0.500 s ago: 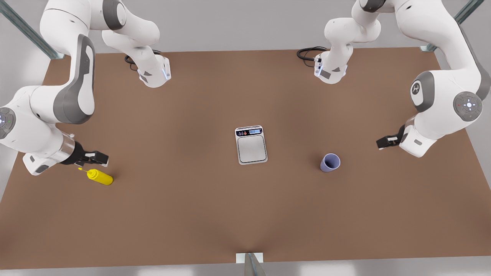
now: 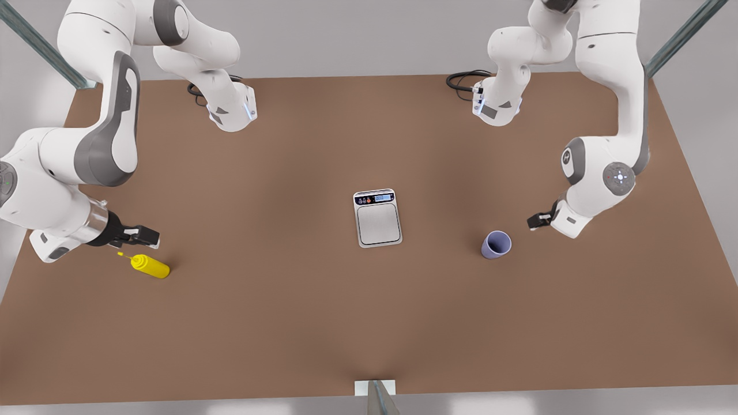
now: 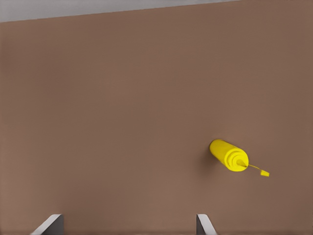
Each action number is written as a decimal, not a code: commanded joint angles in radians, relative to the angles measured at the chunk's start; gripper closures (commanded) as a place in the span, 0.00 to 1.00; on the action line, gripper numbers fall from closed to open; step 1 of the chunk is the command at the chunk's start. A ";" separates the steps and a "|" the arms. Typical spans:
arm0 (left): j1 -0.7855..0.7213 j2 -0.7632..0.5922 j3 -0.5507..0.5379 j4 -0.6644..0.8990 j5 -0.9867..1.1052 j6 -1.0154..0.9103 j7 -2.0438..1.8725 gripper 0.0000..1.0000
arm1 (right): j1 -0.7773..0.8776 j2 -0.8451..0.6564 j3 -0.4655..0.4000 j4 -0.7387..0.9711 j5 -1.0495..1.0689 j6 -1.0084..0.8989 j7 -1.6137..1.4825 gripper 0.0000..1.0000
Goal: Move cup to the weight, pick up sauce bottle, pour sauce
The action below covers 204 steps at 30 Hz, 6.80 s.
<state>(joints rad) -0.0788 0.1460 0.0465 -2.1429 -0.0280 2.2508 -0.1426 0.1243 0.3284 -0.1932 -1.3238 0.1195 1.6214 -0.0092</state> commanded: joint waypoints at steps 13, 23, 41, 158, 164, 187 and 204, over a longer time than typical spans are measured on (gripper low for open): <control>-0.093 0.141 -0.005 -0.020 -0.018 0.239 -0.127 0.00 | -0.348 -0.006 0.000 -0.209 0.155 0.181 -1.251 0.00; -0.110 0.234 -0.004 -0.023 -0.016 0.289 -0.161 0.34 | -0.618 0.115 0.000 -0.557 0.888 0.316 -2.209 0.00; -0.110 0.245 -0.004 -0.008 -0.018 0.303 -0.163 0.79 | -0.630 0.394 0.021 -0.448 1.066 0.235 -2.422 0.00; -0.010 0.076 0.082 0.715 -0.018 -0.593 0.178 0.00 | 0.408 0.294 0.626 -0.307 -1.393 0.446 -0.680 0.45; -0.010 0.081 0.082 0.715 -0.027 -0.591 0.175 0.00 | 0.406 0.298 0.627 -0.310 -1.394 0.446 -0.678 0.45; -0.013 0.083 0.079 0.729 -0.024 -0.591 0.172 0.00 | -0.083 0.265 0.644 -0.324 -0.250 0.696 -1.333 0.43; -0.012 0.124 0.079 0.759 -0.027 -0.590 0.176 0.00 | -0.595 0.541 0.779 -0.414 0.898 0.483 -2.405 0.43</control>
<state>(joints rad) -0.0907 0.2699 0.1257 -1.3839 -0.0539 1.6613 0.0323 -0.4710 0.8747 0.5859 -1.7365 1.0178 2.1037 -2.4131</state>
